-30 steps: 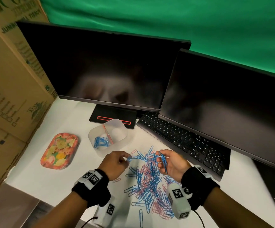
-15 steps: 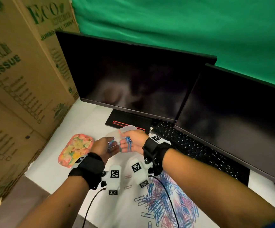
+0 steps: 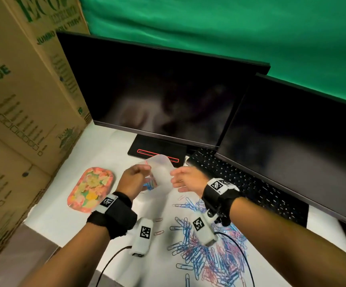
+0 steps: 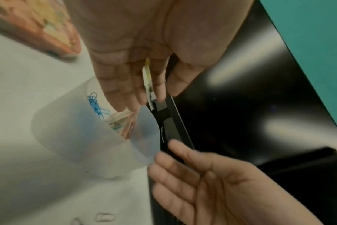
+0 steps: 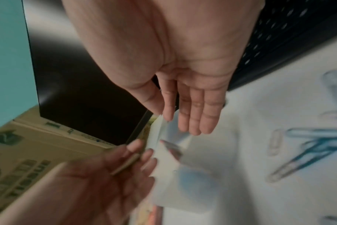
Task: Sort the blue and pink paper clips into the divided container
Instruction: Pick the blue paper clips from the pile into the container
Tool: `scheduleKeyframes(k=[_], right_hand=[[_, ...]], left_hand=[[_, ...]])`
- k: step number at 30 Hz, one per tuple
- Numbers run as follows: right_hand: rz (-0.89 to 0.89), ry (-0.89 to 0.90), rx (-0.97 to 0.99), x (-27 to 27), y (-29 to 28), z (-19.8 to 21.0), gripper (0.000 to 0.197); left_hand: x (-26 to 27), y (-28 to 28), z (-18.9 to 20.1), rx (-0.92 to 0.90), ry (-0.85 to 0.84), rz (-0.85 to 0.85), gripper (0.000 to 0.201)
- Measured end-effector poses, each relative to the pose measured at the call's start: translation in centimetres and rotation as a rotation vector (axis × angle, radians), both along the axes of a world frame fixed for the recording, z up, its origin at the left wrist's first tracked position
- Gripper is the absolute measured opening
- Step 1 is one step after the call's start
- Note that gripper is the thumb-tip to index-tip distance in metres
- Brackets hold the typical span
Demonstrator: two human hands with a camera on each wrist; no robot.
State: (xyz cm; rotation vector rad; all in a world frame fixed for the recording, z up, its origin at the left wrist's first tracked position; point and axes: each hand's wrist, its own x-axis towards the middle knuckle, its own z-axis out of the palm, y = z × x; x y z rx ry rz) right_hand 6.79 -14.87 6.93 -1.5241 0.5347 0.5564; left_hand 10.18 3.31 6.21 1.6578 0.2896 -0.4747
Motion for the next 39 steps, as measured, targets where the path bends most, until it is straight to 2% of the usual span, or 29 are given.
scheduleKeyframes(k=[6,9,12,14,18,23,28,32,35,39], right_hand=[[0.122,-0.090,-0.453,-7.5,-5.1,-5.1,0.028],[0.164,-0.134,-0.588,-10.7,-5.9,-6.4,0.030],[0.126,-0.209,-0.642,-13.5,-6.2,-7.4,0.035],[0.107,-0.231,-0.620,-15.1,-6.4,-7.7,0.029],[0.151,-0.281,-0.717,-17.5,-6.3,-8.0,0.015],[0.327,-0.407,-0.794,-19.8,-5.1,-8.6,0.017],[0.567,-0.486,-0.776,-21.8,-3.1,-8.0,0.014],[0.891,-0.411,-0.842,-22.8,-1.5,-7.9,0.038],[1.064,-0.341,-0.869,-23.0,-0.1,-8.0,0.036],[1.095,-0.308,-0.870,-22.8,0.8,-8.4,0.026]], left_hand=[[-3.4,-0.7,-2.6,0.257,-0.275,-0.474,0.015],[-5.2,-1.5,-4.5,0.386,-0.330,-0.688,0.016],[-6.6,-2.4,-5.9,0.521,-0.368,-0.857,0.017],[-7.3,-2.9,-6.7,0.614,-0.370,-0.945,0.016],[-8.8,-2.9,-8.4,0.810,-0.374,-1.080,0.028],[-9.6,-2.5,-9.1,0.901,-0.419,-1.098,0.017],[-9.9,-2.4,-9.3,0.927,-0.457,-1.076,0.017],[-10.3,-2.4,-9.2,0.869,-0.504,-0.984,0.016],[-10.4,-2.5,-8.7,0.797,-0.487,-0.936,0.011],[-10.2,-2.5,-8.5,0.714,-0.468,-0.893,0.014]])
